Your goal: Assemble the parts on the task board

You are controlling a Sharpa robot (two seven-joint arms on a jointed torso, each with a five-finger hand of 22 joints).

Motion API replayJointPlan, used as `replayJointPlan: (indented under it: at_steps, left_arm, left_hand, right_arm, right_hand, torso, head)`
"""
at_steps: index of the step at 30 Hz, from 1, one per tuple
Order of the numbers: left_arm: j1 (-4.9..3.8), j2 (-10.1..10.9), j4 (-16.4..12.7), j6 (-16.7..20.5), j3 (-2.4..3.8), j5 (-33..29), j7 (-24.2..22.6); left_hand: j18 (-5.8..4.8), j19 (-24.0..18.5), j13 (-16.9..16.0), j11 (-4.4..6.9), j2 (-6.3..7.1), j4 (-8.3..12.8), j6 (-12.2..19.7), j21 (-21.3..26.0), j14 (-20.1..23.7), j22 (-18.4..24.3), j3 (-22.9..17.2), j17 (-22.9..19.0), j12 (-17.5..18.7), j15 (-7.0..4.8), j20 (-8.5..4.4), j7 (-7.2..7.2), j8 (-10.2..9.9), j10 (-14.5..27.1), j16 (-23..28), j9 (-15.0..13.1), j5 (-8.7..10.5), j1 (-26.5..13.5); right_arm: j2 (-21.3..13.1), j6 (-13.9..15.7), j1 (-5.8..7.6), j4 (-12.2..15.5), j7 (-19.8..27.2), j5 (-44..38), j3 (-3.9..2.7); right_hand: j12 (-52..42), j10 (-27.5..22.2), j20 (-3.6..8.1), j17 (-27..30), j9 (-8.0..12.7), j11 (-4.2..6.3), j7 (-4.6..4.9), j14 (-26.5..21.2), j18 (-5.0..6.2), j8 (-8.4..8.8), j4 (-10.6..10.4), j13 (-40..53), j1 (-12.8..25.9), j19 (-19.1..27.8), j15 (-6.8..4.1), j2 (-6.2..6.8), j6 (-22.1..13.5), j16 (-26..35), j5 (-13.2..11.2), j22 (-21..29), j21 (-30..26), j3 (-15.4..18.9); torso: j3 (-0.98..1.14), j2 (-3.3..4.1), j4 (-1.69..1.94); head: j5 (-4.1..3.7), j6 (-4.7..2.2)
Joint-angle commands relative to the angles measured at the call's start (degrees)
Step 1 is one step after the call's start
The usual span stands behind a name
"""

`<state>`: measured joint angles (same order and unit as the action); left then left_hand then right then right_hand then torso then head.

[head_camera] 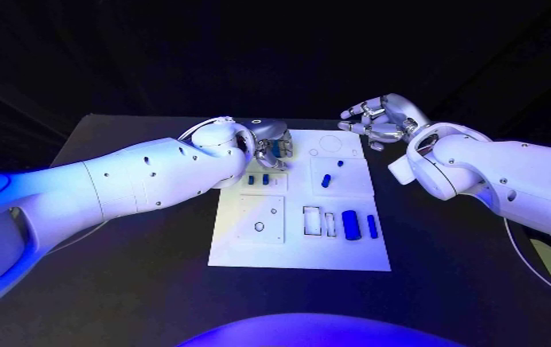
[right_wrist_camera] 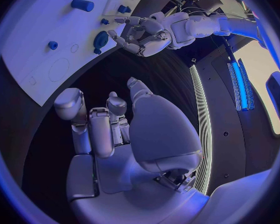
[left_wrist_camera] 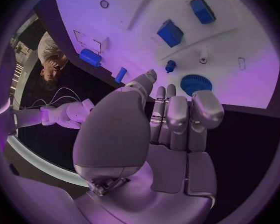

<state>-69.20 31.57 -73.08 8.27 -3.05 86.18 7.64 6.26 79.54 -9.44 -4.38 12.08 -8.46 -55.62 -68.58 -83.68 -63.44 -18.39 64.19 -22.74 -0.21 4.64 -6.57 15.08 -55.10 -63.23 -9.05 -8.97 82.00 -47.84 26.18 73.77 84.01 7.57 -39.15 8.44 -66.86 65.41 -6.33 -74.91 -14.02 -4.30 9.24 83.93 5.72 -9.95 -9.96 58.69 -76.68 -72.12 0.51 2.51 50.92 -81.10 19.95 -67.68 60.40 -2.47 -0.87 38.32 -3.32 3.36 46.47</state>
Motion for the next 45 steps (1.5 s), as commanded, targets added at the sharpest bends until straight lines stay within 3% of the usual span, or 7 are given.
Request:
replayJointPlan:
  at_steps: [1,6,10,33,45]
  left_arm:
    - [0.05,-0.6,0.4,-2.9,0.04,3.5,0.7]
    - [0.10,-1.4,1.4,-4.1,0.04,4.2,1.2]
    - [0.19,-1.9,2.2,-4.4,0.04,4.4,1.5]
    - [0.47,-3.3,4.3,-5.7,0.05,3.9,1.2]
    - [0.78,-4.0,5.3,-5.9,0.06,3.9,1.2]
  left_hand:
    - [-0.81,0.6,0.2,-0.05,-0.37,0.0,-0.7,-0.9,-0.5,-1.0,0.3,0.5,0.4,-0.06,0.05,0.01,-0.3,-0.6,-1.0,0.1,0.22,0.2]
    - [-1.00,1.0,0.5,0.00,-0.64,0.0,-1.4,-1.9,-0.9,-2.2,0.1,0.7,0.9,-0.16,0.03,-0.06,-0.7,-1.1,-2.0,0.2,0.20,0.4]
    - [-1.15,1.3,0.8,0.07,-0.94,0.2,-1.8,-2.7,-1.1,-3.1,-0.2,0.9,1.3,-0.23,-0.04,-0.15,-1.1,-1.6,-2.7,0.3,0.18,0.7]
    - [-1.67,2.2,2.0,0.90,-2.61,1.2,-4.3,-5.5,-1.4,-6.2,-3.4,0.1,3.6,-0.89,-0.54,-0.13,-3.2,-6.6,-4.3,0.8,0.17,1.9]
    - [-1.70,2.0,2.5,1.03,-2.69,1.7,-5.0,-5.7,-1.3,-6.5,-4.5,-0.4,5.4,-1.01,-0.69,-0.14,-4.3,-8.2,-4.6,1.0,0.24,1.8]
  right_arm:
    - [0.1,-0.5,-0.07,0.1,0.6,-0.1,-0.02]
    - [0.2,-0.5,-0.09,0.0,0.6,-0.1,-0.02]
    - [0.2,-0.5,-0.09,0.1,0.6,-0.1,-0.03]
    - [0.1,-0.7,-0.09,0.6,0.6,-0.1,-0.03]
    - [0.1,-0.8,-0.09,0.8,0.6,-0.1,-0.03]
  right_hand:
    - [0.2,-0.2,0.03,-0.6,0.0,-0.03,-0.06,2.1,1.10,-0.29,0.2,0.0,0.1,0.4,-0.42,-0.39,-0.1,0.2,0.2,-0.1,-0.1,0.2]
    - [0.2,-0.2,0.03,-0.6,0.0,-0.03,-0.06,2.1,1.10,-0.29,0.2,0.0,0.1,0.4,-0.42,-0.39,-0.1,0.2,0.2,-0.1,-0.1,0.2]
    - [0.2,-0.2,0.03,-0.6,0.0,-0.03,-0.06,2.1,1.10,-0.29,0.2,0.0,0.1,0.4,-0.42,-0.39,-0.1,0.2,0.2,-0.1,-0.1,0.2]
    - [0.0,0.0,0.04,-0.7,0.1,-0.03,-0.05,2.1,1.09,-0.31,0.2,0.2,0.1,0.4,-0.43,-0.44,-0.1,0.2,0.2,-0.1,-0.1,0.2]
    - [0.0,0.0,0.04,-0.7,0.1,-0.03,-0.05,2.1,1.09,-0.31,0.2,0.2,0.1,0.4,-0.43,-0.44,-0.1,0.2,0.2,-0.1,-0.1,0.2]
  torso:
    - [0.00,0.01,0.02]
    - [0.07,0.00,-0.01]
    - [-0.03,0.03,-0.05]
    - [-0.02,0.15,-0.05]
    - [0.00,0.17,-0.11]
  head:
    - [-0.06,0.01]
    - [0.06,0.01]
    - [0.09,0.03]
    - [0.14,0.19]
    - [0.19,0.44]
